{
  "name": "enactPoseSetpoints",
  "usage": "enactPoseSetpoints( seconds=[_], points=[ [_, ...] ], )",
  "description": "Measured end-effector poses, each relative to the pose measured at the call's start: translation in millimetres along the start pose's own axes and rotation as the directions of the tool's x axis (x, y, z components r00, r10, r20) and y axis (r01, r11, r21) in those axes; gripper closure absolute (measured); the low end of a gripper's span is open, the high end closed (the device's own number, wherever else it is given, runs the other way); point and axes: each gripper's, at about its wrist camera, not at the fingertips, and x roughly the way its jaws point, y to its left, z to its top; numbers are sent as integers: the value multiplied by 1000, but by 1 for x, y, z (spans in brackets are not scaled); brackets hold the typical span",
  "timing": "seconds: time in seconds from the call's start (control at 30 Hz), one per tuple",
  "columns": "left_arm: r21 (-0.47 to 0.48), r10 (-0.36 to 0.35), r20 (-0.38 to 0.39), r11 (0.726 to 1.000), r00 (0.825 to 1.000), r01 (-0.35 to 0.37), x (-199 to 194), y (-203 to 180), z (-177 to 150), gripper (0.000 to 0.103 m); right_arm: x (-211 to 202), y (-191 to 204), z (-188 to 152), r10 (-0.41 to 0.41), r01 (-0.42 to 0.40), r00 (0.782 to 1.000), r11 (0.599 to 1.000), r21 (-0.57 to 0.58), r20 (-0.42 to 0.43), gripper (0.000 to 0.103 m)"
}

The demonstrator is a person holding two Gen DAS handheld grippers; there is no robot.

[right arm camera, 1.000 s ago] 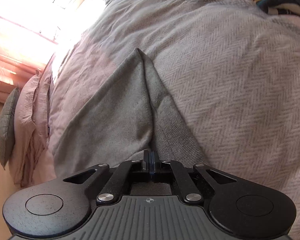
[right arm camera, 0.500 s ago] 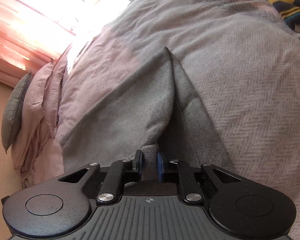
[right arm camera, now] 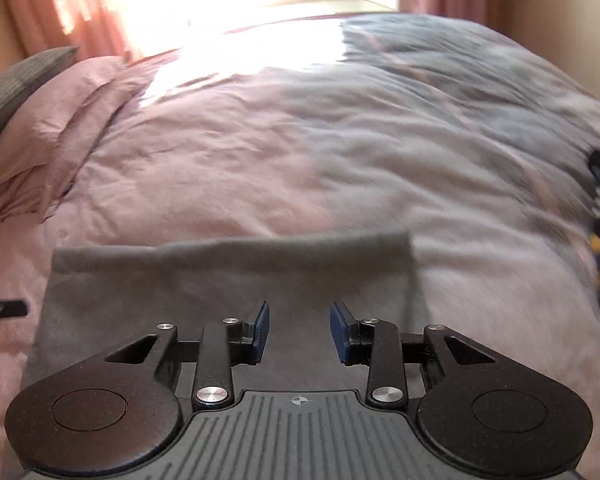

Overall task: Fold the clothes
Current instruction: 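Carry the waistband over toward the hem with both grippers, folding the skirt, then open both grippers to release the folded skirt, then grasp the folded skirt's edge with both grippers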

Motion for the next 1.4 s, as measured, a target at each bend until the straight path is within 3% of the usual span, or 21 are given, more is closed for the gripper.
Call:
enactPoseSetpoints(
  seconds=[0.13,0.2,0.27,0.33,0.43,0.53,0.57,0.67,0.73,0.83,0.9,0.97,1.0,1.07,1.17,1.23,1.3,1.4],
  points=[
    [246,-37,-6,969,999,38,60,-60,17,92,55,57,14,100,-80,993,960,-270,60,72],
    [317,-21,-32,948,999,30,89,-71,14,90,82,72,12,118,-97,992,928,-361,36,72],
    [367,19,-26,930,999,-8,105,-64,10,91,114,71,4,78,-81,997,896,-437,-25,73],
    [373,41,-12,927,999,-34,109,-44,10,100,126,48,-4,23,-35,999,888,-458,-34,73],
    [298,53,-8,953,999,-49,96,1,15,100,119,-13,-5,-35,28,999,928,-371,-11,73],
    [249,96,-13,964,995,-90,82,40,19,100,103,-70,-3,-19,6,999,957,-291,-42,75],
    [233,130,-11,965,991,-124,78,51,19,100,98,-84,-3,-4,-13,998,962,-272,-60,75],
    [160,227,-25,962,973,-221,64,86,23,97,82,-121,4,-81,64,993,980,-187,-80,69],
    [59,157,-51,986,986,-154,52,110,28,94,66,-154,11,13,-11,995,1000,14,-100,66],
    [-34,-6,-60,999,998,4,45,123,36,82,58,-183,18,143,-125,987,973,194,-80,54],
    [-27,-56,-59,998,997,54,48,118,43,77,65,-191,22,241,-212,967,942,260,-85,52],
    [75,-58,-63,995,996,63,52,104,50,76,70,-182,29,222,-198,970,957,213,-96,52],
    [137,-65,-75,988,995,75,54,97,54,75,71,-176,34,189,-173,977,974,145,-99,52],
    [323,-62,-136,941,989,104,59,75,61,75,74,-162,42,190,-191,975,982,9,-112,52],
    [588,-10,-209,798,978,134,72,41,59,71,84,-138,58,223,-250,960,955,-159,-168,52],
    [664,33,-242,735,970,141,86,33,56,64,95,-123,66,212,-269,949,931,-248,-234,52],
    [684,54,-259,715,964,143,98,35,54,57,112,-117,65,170,-261,941,915,-308,-293,52],
    [680,50,-286,715,957,166,109,41,55,53,126,-126,61,183,-286,921,916,-280,-344,52]
  ],
)
